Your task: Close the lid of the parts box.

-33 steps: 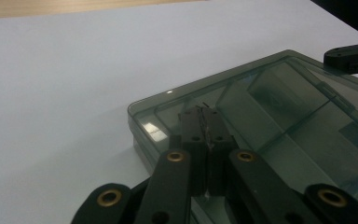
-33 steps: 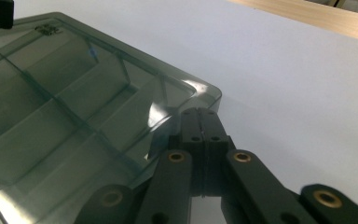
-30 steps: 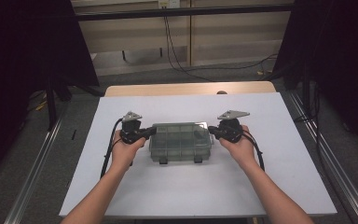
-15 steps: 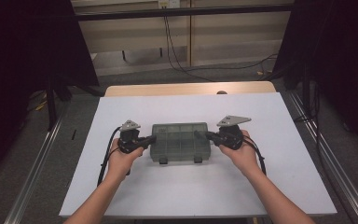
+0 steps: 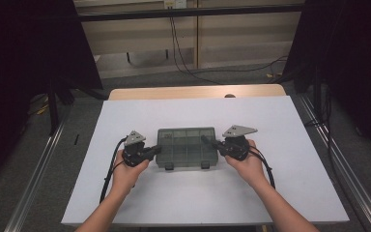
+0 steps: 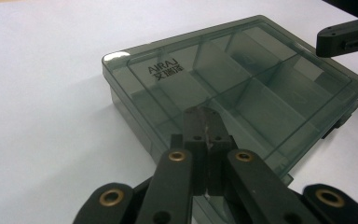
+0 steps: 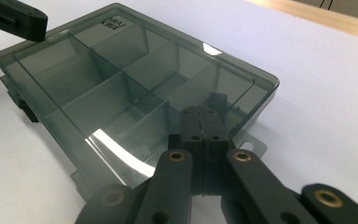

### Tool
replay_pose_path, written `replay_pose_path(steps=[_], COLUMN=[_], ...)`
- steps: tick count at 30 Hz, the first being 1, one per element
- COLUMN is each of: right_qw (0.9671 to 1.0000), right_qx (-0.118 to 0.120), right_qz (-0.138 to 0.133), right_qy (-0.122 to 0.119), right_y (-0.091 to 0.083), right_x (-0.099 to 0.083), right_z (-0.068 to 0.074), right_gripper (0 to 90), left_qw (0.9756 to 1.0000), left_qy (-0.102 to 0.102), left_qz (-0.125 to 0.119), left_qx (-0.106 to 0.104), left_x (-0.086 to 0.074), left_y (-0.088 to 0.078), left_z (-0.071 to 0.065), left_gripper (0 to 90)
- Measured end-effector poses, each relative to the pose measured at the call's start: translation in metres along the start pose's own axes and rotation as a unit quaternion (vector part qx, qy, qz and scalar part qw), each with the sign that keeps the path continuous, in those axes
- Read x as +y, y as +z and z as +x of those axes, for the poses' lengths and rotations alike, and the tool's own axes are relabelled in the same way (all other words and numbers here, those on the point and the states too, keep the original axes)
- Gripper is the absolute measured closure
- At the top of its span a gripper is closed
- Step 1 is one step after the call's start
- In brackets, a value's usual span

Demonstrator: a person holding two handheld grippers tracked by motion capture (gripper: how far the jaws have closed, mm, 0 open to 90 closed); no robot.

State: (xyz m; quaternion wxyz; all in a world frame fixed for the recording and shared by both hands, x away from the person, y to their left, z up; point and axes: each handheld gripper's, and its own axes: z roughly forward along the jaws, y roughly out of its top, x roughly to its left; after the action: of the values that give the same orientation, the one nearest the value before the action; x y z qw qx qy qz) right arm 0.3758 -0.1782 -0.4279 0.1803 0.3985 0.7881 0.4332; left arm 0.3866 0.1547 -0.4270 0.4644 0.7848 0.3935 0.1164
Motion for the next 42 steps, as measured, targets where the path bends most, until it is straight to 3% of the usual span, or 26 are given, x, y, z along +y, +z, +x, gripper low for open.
replay_pose_path(steps=[3, 4, 8, 10, 12, 15, 17, 21, 28, 35, 42], right_qw=[0.9999, 0.9999, 0.9998, 0.9998, 0.9999, 0.9992, 0.9981, 0.9971, 0.9955, 0.9953, 0.9937], right_qx=[-0.001, -0.002, -0.004, -0.005, 0.002, 0.014, 0.026, 0.025, 0.019, 0.018, 0.015], right_qz=[0.003, 0.003, -0.004, -0.01, -0.016, -0.03, -0.043, -0.052, -0.062, -0.077, -0.091], right_qy=[-0.01, -0.012, -0.017, -0.018, -0.005, 0.022, 0.037, 0.05, 0.07, 0.055, 0.063], right_y=[-0.002, -0.003, -0.004, -0.007, -0.009, -0.016, -0.022, -0.034, -0.051, -0.069, -0.085], right_x=[0.0, -0.001, -0.003, -0.002, -0.002, -0.004, -0.008, -0.015, -0.032, -0.042, -0.052], right_z=[0.002, 0.002, 0.005, 0.006, 0.004, 0.0, -0.003, -0.006, -0.012, -0.01, -0.014], right_gripper=[90.0, 90.0, 80.8, 75.1, 69.7, 57.4, 52.2, 40.5, 27.7, 22.7, 18.8], left_qw=[0.9999, 0.9999, 0.9994, 0.999, 0.9988, 0.9989, 0.9985, 0.9977, 0.9972, 0.996, 0.9958], left_qy=[0.004, -0.006, -0.006, 0.007, 0.012, 0.003, 0.01, 0.013, 0.009, 0.009, 0.008], left_qz=[-0.01, -0.015, -0.033, -0.044, -0.047, -0.046, -0.052, -0.063, -0.071, -0.088, -0.09], left_qx=[-0.001, -0.003, -0.012, -0.009, -0.003, -0.014, -0.016, -0.021, -0.023, -0.015, -0.011], left_x=[-0.003, -0.004, -0.006, -0.006, -0.005, -0.006, -0.007, -0.01, -0.019, -0.026, -0.035], left_y=[-0.002, -0.003, -0.005, -0.008, -0.01, -0.015, -0.019, -0.029, -0.041, -0.055, -0.066], left_z=[-0.001, 0.0, -0.002, -0.003, -0.003, -0.003, -0.004, -0.007, -0.006, -0.002, 0.003], left_gripper=[90.0, 89.0, 74.2, 66.8, 59.5, 49.2, 47.0, 40.5, 30.3, 22.9, 14.8])
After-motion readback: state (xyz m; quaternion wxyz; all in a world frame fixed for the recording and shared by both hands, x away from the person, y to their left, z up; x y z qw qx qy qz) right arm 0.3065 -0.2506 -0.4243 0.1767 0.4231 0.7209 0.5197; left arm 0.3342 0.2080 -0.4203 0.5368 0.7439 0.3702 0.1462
